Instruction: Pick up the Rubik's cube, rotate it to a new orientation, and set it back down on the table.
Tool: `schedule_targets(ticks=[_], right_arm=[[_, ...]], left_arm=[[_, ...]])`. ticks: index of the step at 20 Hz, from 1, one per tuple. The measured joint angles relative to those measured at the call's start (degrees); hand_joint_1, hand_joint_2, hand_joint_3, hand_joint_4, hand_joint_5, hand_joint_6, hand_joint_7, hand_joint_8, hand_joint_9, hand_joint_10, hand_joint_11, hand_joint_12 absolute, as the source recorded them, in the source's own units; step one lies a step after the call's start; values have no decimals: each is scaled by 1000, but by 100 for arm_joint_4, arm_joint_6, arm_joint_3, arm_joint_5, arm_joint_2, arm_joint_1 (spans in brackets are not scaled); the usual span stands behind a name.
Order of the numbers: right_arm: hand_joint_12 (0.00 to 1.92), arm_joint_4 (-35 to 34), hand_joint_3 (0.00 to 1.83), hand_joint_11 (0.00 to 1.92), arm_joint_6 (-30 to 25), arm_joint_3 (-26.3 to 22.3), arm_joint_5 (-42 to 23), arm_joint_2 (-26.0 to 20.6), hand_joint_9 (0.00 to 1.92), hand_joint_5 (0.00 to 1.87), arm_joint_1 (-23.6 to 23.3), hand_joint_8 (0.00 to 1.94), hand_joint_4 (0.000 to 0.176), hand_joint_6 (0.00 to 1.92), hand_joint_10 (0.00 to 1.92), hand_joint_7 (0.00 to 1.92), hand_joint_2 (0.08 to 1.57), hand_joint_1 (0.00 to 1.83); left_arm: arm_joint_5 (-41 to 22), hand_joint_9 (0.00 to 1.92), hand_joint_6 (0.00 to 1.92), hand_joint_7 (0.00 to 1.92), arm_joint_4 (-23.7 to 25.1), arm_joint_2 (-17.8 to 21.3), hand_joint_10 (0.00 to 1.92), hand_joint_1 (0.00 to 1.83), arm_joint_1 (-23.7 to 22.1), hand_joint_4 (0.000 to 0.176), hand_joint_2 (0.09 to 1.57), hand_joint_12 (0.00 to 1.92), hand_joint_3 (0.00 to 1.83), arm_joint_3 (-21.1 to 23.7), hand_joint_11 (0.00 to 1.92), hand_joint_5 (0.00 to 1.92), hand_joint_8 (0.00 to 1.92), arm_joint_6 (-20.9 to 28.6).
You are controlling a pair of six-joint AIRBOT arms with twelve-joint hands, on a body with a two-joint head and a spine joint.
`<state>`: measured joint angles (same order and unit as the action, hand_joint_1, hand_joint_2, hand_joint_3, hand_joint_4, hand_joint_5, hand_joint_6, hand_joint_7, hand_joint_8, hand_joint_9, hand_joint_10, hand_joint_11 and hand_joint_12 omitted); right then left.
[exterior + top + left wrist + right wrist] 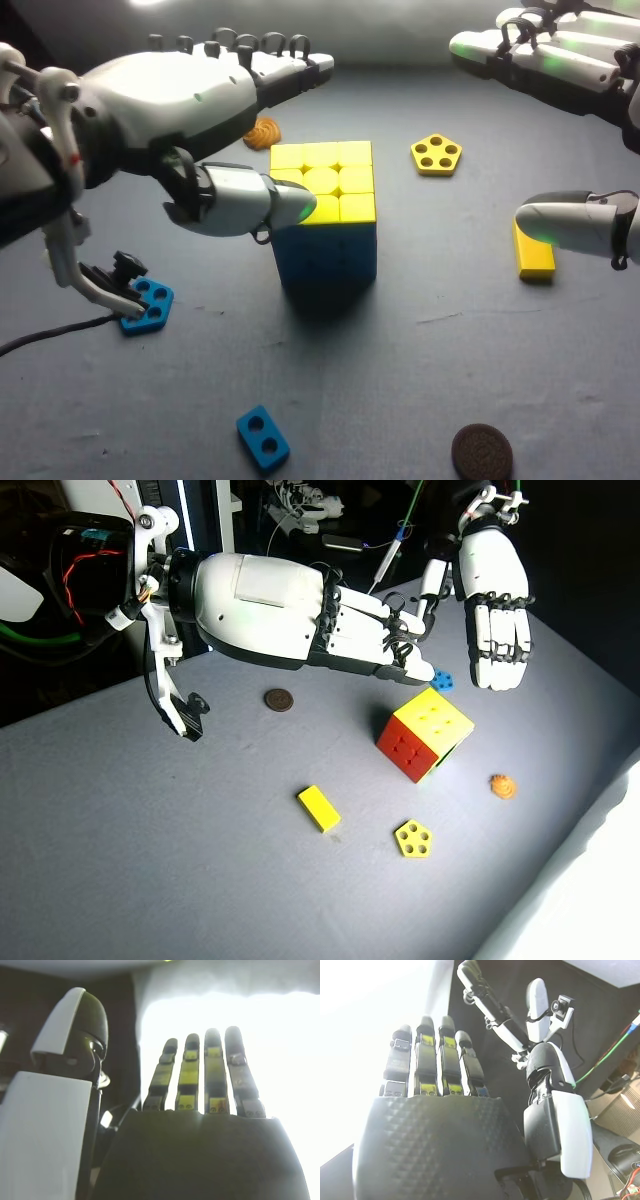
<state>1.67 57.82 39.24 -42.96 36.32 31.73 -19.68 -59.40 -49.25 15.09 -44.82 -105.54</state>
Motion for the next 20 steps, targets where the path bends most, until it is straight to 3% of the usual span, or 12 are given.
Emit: schedule_targets(ticks=[4,6,7,10,15,20], right_arm=[[0,92,6,0,2,-55,-2,0,100,36,39,4,0,10,4,142,1292,140],[0,90,9,0,0,-59,-9,0,81,32,39,1,0,8,1,128,1303,129],[0,85,9,0,2,-59,-22,0,77,28,39,2,0,6,0,128,1304,131],[0,90,7,0,0,-59,-26,0,77,18,39,1,0,7,2,122,1303,124],[0,98,4,0,2,-59,-33,0,83,35,81,8,0,13,8,134,1301,125],[1,107,0,2,2,-59,-44,0,117,46,81,8,0,14,20,140,1279,148]], left_arm=[[-470,68,0,38,-1672,-177,1,580,-105,0,1254,377,0,190,0,0,1,-1843],[-581,75,0,37,-2100,-269,3,636,-103,0,1218,423,0,212,0,0,3,-2319],[-629,59,0,22,-2216,-310,4,649,-105,0,1202,354,0,214,0,0,4,-2588],[-717,31,0,1,-2371,-433,0,718,-92,0,1168,309,0,214,0,0,0,-2916],[-1008,0,0,0,-2924,-684,0,968,-63,0,1112,16,0,208,0,0,0,-3611],[-1231,0,0,0,-3178,-1069,0,999,-33,0,1108,0,0,-85,0,0,0,-3687]])
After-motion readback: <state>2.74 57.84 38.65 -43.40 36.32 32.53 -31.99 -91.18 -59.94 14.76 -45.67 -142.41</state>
